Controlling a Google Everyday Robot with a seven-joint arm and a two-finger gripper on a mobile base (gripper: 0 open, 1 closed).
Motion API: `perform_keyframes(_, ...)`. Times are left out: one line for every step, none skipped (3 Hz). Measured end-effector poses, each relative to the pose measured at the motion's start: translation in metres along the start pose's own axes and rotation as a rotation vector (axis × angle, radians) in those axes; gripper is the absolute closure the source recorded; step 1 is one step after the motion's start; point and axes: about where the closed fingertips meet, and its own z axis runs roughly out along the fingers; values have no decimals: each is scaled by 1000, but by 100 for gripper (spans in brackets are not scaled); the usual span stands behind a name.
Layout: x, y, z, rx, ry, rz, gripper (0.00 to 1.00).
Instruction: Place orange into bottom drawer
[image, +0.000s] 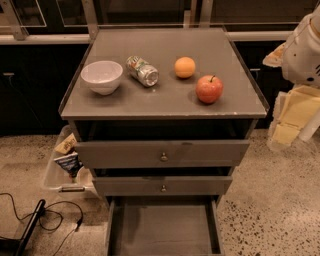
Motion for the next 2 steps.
perform_keyframes(-11, -8, 4, 18, -13, -12, 0)
perform_keyframes(-42, -35, 13, 81, -70, -82, 0)
